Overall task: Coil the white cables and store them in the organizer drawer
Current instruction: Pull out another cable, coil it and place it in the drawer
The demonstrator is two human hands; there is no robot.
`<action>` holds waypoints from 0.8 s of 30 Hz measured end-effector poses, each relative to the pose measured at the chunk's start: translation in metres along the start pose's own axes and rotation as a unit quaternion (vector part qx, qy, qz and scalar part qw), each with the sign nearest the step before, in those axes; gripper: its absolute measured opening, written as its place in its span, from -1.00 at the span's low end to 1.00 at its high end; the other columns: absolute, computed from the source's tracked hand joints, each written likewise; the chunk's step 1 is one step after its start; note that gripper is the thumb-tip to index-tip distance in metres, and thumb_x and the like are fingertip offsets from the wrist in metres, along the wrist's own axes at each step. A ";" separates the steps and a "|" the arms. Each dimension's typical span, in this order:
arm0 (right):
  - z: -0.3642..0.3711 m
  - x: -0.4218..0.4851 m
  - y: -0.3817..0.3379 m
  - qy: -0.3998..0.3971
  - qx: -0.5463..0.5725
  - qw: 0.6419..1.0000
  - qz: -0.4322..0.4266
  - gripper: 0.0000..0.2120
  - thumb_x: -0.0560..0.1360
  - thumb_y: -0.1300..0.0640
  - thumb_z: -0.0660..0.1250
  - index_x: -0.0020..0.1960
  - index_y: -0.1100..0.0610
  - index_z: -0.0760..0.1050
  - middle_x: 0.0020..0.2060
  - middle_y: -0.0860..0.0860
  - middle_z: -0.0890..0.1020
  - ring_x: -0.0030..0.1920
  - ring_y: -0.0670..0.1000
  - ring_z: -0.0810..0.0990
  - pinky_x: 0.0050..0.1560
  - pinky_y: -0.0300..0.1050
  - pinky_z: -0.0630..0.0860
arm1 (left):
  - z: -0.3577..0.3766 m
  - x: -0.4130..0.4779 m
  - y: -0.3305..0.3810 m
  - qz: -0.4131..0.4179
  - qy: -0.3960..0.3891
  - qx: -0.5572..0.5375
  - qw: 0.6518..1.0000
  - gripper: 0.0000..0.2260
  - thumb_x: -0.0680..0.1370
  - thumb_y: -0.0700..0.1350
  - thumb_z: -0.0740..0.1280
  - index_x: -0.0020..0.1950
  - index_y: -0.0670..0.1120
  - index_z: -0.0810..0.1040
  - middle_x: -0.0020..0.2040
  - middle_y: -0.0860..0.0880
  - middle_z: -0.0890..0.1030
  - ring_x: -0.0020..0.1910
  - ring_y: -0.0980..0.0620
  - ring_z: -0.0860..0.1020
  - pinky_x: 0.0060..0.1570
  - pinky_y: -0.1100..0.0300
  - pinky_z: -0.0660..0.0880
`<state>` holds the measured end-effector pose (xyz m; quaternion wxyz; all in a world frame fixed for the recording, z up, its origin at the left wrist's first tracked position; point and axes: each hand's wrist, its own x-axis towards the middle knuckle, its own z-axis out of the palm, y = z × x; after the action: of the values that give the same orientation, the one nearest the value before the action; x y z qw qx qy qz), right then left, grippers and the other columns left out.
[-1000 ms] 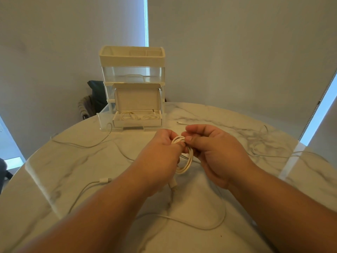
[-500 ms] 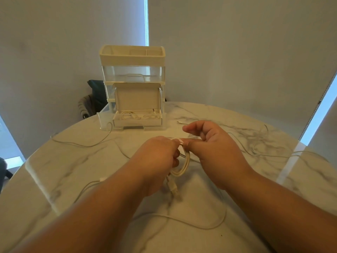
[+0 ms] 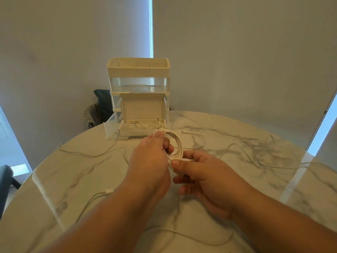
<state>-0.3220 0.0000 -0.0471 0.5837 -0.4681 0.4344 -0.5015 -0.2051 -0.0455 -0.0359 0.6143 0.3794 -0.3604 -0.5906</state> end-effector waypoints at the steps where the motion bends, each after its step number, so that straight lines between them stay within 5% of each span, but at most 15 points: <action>1: 0.001 0.000 0.001 0.001 -0.002 1.000 0.008 -0.79 0.46 0.22 0.44 0.09 0.19 0.57 -0.21 0.07 0.64 -0.27 0.00 0.57 -0.37 -0.15 0.49 | 0.000 0.001 0.001 -0.002 0.008 -0.026 1.000 -0.70 0.65 -0.06 0.21 -0.26 -0.10 0.44 -0.42 0.00 0.45 -0.35 0.03 0.39 -0.10 -0.01 0.34; 5: 0.004 0.003 0.004 0.008 0.052 0.997 0.048 -0.94 0.52 0.37 0.33 -0.08 0.25 0.49 -0.34 0.10 0.55 -0.44 -0.04 0.46 -0.51 -0.21 0.39 | 0.007 -0.006 0.005 -0.044 -0.008 -0.115 0.992 -0.73 0.66 -0.09 0.19 -0.23 -0.09 0.41 -0.46 0.02 0.40 -0.43 0.07 0.36 -0.29 0.13 0.34; 10: -0.001 0.014 0.006 0.042 0.150 0.985 0.074 -0.82 0.50 0.44 0.30 0.09 0.36 0.52 -0.27 0.13 0.60 -0.45 -0.08 0.50 -0.48 -0.26 0.46 | 0.012 -0.015 0.005 -0.045 -0.057 -0.109 0.991 -0.78 0.66 -0.14 0.17 -0.19 -0.09 0.40 -0.47 0.02 0.34 -0.54 0.11 0.31 -0.41 0.21 0.23; 13: -0.001 0.015 0.007 0.060 0.201 0.977 0.049 -0.76 0.50 0.46 0.28 0.15 0.39 0.57 -0.14 0.15 0.68 -0.30 -0.06 0.62 -0.36 -0.25 0.55 | 0.012 -0.014 0.001 -0.034 -0.045 -0.075 0.996 -0.87 0.65 -0.16 0.21 -0.08 -0.13 0.44 -0.41 0.01 0.35 -0.48 0.11 0.32 -0.40 0.21 0.29; 18: -0.001 0.007 -0.003 0.020 0.262 0.965 0.025 -0.71 0.52 0.26 0.23 0.14 0.37 0.60 0.03 0.23 0.68 -0.04 0.10 0.66 0.06 -0.04 0.55 | 0.001 -0.009 -0.004 0.063 -0.017 0.079 0.995 -0.75 0.64 -0.12 0.24 -0.24 -0.11 0.46 -0.37 0.01 0.49 -0.37 0.09 0.47 -0.22 0.14 0.44; 21: 0.000 0.002 -0.004 0.017 0.187 0.982 0.004 -0.71 0.49 0.12 0.31 0.11 0.26 0.63 -0.02 0.16 0.69 -0.08 0.08 0.63 0.04 0.04 0.48 | 0.001 -0.010 -0.004 0.056 0.001 0.125 0.991 -0.72 0.64 -0.05 0.23 -0.22 -0.13 0.52 -0.34 -0.04 0.55 -0.34 0.03 0.52 -0.23 0.08 0.46; 24: 0.004 0.003 0.003 0.026 0.103 0.994 -0.029 -0.76 0.54 0.27 0.29 0.15 0.18 0.64 0.02 0.13 0.71 -0.03 0.04 0.65 0.14 0.06 0.51 | 0.005 -0.014 -0.003 0.047 0.001 0.133 0.990 -0.72 0.64 -0.05 0.22 -0.18 -0.16 0.52 -0.34 -0.07 0.54 -0.36 0.03 0.51 -0.27 0.12 0.46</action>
<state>-0.3177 -0.0025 -0.0491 0.6026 -0.4048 0.3816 -0.5722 -0.2116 -0.0315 -0.0363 0.5861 0.4406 -0.4527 -0.5073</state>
